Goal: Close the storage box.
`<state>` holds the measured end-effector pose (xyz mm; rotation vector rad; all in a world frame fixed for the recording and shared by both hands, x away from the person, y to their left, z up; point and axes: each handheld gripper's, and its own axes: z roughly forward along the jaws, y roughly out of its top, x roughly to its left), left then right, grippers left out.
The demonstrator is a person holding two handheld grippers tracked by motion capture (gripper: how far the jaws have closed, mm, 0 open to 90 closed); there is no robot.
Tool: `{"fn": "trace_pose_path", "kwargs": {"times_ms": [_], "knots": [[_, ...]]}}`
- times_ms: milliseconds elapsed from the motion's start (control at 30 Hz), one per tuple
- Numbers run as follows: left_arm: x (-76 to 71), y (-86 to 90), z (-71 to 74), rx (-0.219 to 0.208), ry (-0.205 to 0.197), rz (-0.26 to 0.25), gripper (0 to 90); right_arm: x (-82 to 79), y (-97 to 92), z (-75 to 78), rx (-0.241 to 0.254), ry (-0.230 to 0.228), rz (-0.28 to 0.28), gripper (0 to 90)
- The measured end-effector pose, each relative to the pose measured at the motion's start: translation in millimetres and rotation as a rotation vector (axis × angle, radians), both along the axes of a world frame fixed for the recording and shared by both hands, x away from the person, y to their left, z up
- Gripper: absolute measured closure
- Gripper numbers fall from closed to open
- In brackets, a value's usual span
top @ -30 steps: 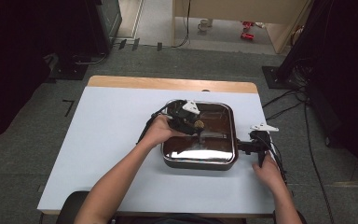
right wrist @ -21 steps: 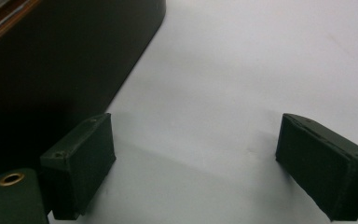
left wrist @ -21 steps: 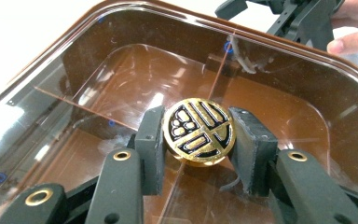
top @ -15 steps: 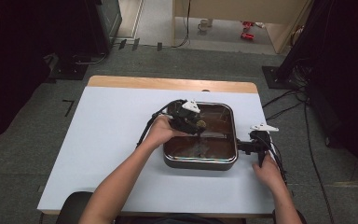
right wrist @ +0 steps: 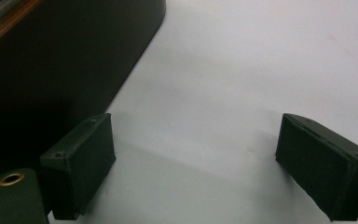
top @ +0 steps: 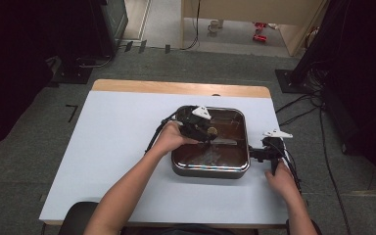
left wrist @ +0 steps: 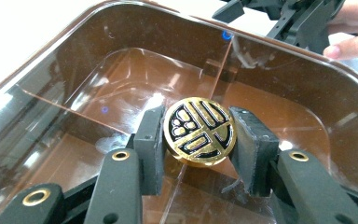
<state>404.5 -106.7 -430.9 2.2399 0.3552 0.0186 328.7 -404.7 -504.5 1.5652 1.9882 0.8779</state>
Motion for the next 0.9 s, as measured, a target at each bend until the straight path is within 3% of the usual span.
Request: {"fn": "trace_pose_path", "kwargs": {"times_ms": [100, 300, 467, 600, 667, 900], "knots": [[1.3, 1.2, 1.0, 0.004, 0.019, 0.002, 57.5, 0.0, 0.0, 0.0, 0.0, 0.0, 0.0, 10.9], [-1.0, 3.7, 6.2, 0.052, 0.011, 0.024, 41.5, 0.0, -0.1, 0.0, 0.0, -0.001, 0.001, 10.9], [-2.4, 14.3, 16.9, 0.079, 0.044, 0.086, 35.6, 0.0, -0.1, -0.1, -0.001, -0.002, 0.001, 10.9], [-5.8, 21.8, 22.3, 0.053, 0.08, 0.11, 35.8, -0.1, -0.1, -0.1, 0.0, -0.001, 0.001, 10.9], [-12.0, 29.3, 27.0, 0.021, 0.069, 0.121, 37.8, 0.0, -0.2, -0.1, -0.001, -0.002, 0.002, 10.9], [-23.8, 46.3, 31.1, 0.001, 0.037, 0.167, 35.6, 0.1, -0.4, 0.0, -0.001, -0.002, 0.002, 11.0]]}}
